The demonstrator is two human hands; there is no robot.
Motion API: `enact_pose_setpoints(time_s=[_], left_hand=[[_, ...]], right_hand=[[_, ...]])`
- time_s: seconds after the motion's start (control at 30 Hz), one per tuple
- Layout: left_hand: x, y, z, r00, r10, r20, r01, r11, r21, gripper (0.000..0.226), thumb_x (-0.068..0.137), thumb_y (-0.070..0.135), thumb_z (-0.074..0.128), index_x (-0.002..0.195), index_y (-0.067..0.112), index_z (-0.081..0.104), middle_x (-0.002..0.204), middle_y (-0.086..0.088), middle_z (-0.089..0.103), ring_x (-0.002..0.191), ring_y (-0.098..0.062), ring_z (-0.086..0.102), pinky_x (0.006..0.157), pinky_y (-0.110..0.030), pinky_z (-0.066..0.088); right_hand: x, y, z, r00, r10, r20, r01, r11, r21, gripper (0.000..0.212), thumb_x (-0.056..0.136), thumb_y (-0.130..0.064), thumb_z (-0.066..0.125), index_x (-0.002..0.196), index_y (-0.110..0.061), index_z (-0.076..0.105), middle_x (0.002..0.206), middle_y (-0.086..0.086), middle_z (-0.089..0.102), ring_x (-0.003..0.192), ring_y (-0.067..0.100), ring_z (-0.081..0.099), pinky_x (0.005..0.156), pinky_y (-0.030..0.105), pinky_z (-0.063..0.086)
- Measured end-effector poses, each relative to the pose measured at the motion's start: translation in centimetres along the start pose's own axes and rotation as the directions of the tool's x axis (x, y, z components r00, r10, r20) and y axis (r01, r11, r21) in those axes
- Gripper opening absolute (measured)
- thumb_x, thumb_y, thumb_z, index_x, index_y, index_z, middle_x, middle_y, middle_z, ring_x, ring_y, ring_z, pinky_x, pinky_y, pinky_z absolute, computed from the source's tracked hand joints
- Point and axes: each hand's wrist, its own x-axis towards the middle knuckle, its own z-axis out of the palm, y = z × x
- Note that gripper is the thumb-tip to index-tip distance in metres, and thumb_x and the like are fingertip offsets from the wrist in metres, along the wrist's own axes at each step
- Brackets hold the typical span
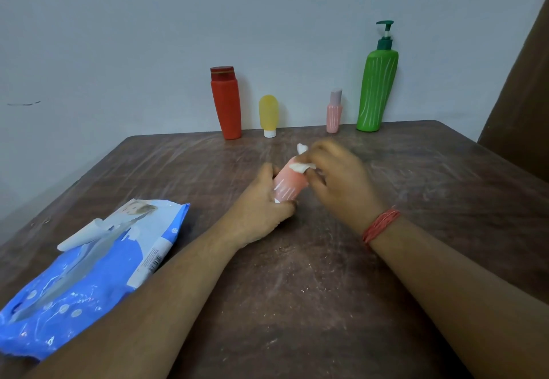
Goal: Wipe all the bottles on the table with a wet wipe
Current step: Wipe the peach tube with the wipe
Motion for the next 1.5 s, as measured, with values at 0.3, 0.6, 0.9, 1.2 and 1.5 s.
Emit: enact_pose_setpoints(time_s=[0.3,0.6,0.9,1.2,1.5], left_hand=[[0.1,-0.2,-0.1,1.000,-0.029,0.005,0.029,0.999,-0.042,0.039,0.088,0.027,0.072,0.110,0.030,0.040,0.105,0.002,0.057,0.085,-0.016,0.062,0.063,-0.031,0.051],[0.3,-0.2,0.0,0.999,-0.039,0.003,0.039,0.999,-0.021,0.039,0.088,0.028,0.072,0.108,0.030,0.038,0.106,0.004,0.056,0.083,-0.015,0.061,0.061,-0.025,0.046],[0.2,-0.3,0.1,1.000,-0.012,-0.019,0.011,0.999,-0.038,0.037,0.087,0.019,0.071,0.104,0.030,0.040,0.098,0.004,0.056,0.078,-0.009,0.058,0.060,-0.023,0.044],[0.2,-0.5,0.1,1.000,0.000,-0.026,-0.003,0.993,-0.115,0.035,0.086,0.012,0.070,0.102,0.025,0.043,0.096,-0.003,0.061,0.074,-0.013,0.058,0.066,-0.042,0.050],[0.3,-0.5,0.0,0.999,-0.041,-0.020,0.039,0.993,-0.115,0.034,0.086,0.013,0.070,0.104,0.022,0.043,0.094,-0.007,0.062,0.070,-0.013,0.059,0.060,-0.035,0.048]], right_hand=[[-0.1,-0.6,-0.3,0.974,0.218,-0.053,-0.178,0.892,0.415,0.027,0.089,-0.001,0.063,0.104,-0.024,0.066,0.103,-0.007,0.067,0.094,0.012,0.065,0.082,0.038,0.056],[0.1,-0.3,0.0,0.988,0.129,-0.090,-0.123,0.990,0.064,0.027,0.087,-0.001,0.067,0.112,-0.013,0.065,0.110,-0.001,0.055,0.089,0.012,0.055,0.078,0.034,0.053],[0.1,-0.9,0.5,1.000,-0.009,0.017,0.009,0.999,-0.034,0.026,0.085,-0.001,0.069,0.108,-0.010,0.072,0.096,0.007,0.062,0.090,0.026,0.058,0.075,0.035,0.051],[0.1,-1.5,-0.1,0.983,-0.156,0.093,0.161,0.986,-0.051,0.026,0.080,0.003,0.069,0.103,-0.009,0.071,0.098,0.005,0.067,0.091,0.026,0.060,0.078,0.032,0.050],[0.1,-1.1,-0.1,0.981,-0.158,0.110,0.162,0.986,-0.035,0.024,0.082,0.002,0.068,0.102,-0.011,0.070,0.100,0.002,0.069,0.092,0.022,0.058,0.083,0.025,0.043]])
